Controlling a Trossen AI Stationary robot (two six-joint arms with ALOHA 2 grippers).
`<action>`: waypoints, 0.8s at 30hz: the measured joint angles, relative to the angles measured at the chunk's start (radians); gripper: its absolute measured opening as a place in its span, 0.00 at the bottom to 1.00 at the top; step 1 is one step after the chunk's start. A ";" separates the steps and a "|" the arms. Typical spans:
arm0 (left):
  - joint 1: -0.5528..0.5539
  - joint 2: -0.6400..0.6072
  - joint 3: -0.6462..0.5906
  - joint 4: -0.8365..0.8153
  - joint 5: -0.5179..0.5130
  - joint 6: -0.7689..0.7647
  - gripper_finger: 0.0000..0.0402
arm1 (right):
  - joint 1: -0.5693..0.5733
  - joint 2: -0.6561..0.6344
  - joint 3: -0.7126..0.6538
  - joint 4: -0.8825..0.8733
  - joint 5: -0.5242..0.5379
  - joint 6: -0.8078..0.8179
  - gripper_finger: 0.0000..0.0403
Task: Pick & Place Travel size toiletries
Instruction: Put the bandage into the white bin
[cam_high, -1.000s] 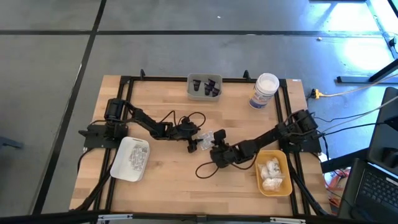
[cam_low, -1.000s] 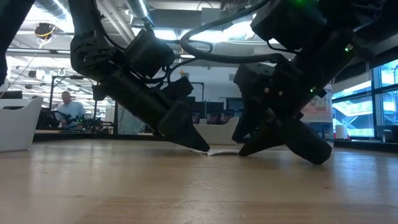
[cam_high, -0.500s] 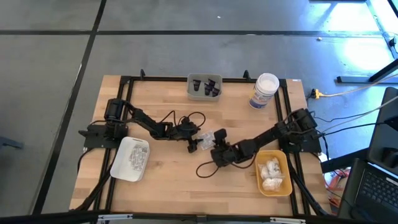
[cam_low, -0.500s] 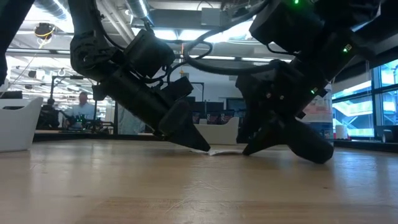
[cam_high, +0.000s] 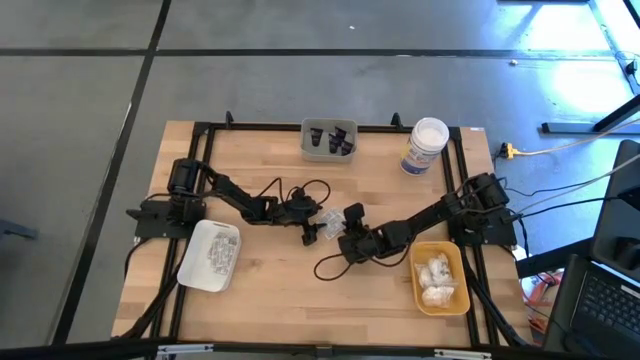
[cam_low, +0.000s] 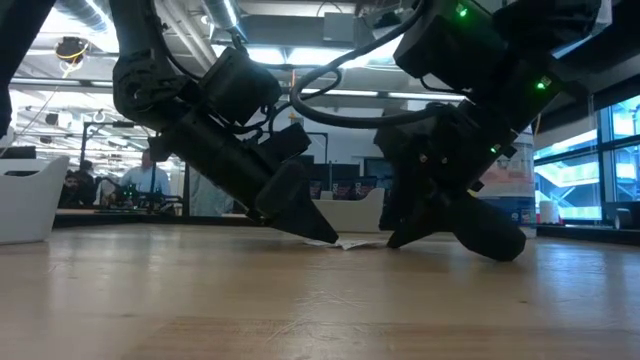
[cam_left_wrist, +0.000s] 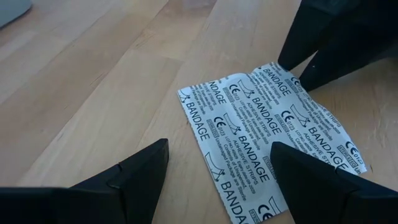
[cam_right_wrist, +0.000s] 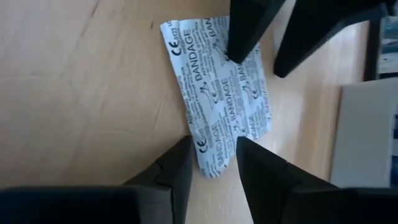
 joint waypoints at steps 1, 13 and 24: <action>0.000 0.000 0.000 0.001 0.000 0.000 0.70 | -0.004 0.001 0.000 0.001 -0.016 -0.003 0.32; 0.000 0.000 0.007 -0.001 0.003 -0.020 0.70 | -0.008 0.017 0.002 0.021 -0.022 -0.044 0.32; -0.001 0.001 0.018 -0.011 0.048 -0.010 0.70 | -0.038 0.019 0.001 0.053 -0.029 -0.040 0.29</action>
